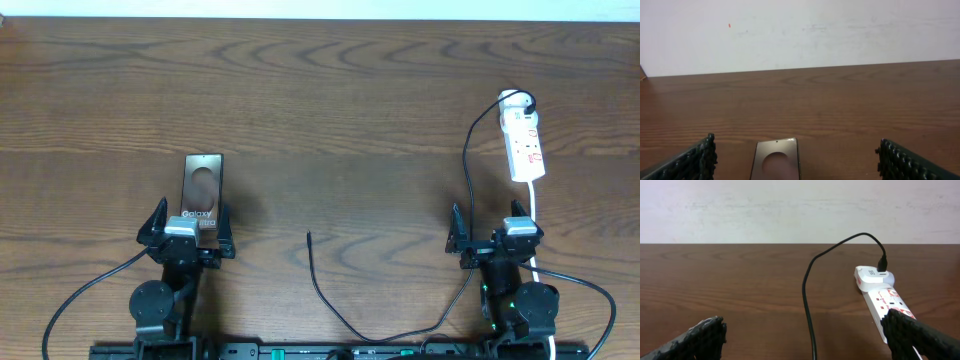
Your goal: Plug charger to phone and switch on socket
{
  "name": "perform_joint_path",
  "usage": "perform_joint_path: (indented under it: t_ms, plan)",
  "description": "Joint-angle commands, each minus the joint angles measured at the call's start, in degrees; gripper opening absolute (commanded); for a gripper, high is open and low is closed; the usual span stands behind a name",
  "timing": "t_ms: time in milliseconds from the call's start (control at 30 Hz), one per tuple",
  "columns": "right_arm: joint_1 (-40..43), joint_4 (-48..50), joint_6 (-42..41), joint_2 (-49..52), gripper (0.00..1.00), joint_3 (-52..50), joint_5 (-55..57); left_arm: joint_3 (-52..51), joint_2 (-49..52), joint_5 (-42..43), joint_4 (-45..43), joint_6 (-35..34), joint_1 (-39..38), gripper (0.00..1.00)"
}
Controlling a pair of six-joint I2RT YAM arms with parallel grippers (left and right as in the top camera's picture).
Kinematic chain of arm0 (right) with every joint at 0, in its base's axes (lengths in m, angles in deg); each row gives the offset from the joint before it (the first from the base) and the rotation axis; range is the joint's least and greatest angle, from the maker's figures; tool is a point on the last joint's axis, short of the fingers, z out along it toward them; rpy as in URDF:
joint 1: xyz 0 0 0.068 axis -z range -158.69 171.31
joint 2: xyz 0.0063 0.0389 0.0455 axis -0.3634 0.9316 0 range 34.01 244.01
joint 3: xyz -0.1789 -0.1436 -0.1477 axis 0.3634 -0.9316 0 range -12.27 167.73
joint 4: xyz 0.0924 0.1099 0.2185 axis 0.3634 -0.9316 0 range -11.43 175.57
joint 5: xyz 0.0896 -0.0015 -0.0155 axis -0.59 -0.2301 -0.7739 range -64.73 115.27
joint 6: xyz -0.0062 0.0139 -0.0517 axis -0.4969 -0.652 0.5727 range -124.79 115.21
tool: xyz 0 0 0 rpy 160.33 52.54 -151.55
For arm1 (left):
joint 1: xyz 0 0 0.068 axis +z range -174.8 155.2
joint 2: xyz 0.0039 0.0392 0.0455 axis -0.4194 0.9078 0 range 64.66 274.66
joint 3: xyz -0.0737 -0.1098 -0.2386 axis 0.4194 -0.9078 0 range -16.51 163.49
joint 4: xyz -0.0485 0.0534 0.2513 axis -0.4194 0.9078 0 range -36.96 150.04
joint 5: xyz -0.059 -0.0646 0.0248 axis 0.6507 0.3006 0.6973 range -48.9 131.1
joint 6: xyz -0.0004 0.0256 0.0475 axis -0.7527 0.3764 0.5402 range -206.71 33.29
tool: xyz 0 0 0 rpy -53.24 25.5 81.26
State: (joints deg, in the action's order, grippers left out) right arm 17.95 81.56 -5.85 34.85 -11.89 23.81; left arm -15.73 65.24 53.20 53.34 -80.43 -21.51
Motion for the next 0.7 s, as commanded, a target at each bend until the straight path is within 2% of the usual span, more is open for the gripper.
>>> perform_joint_path:
  t_ms: [0, 400, 667]
  plan:
    - [-0.02, -0.24, -0.2, -0.46, 0.99, -0.07, 0.02, -0.5, -0.28, 0.87, 2.64, 0.79, 0.28, 0.99]
    - [-0.02, -0.24, -0.2, -0.46, 0.99, -0.07, 0.02, 0.02, -0.28, 0.81, 2.47, 0.72, 0.28, 0.99]
    - [-0.02, -0.24, -0.2, -0.46, 0.99, -0.07, 0.02, 4.28, -0.15, 1.62, 4.07, -1.2, 0.28, 0.99]
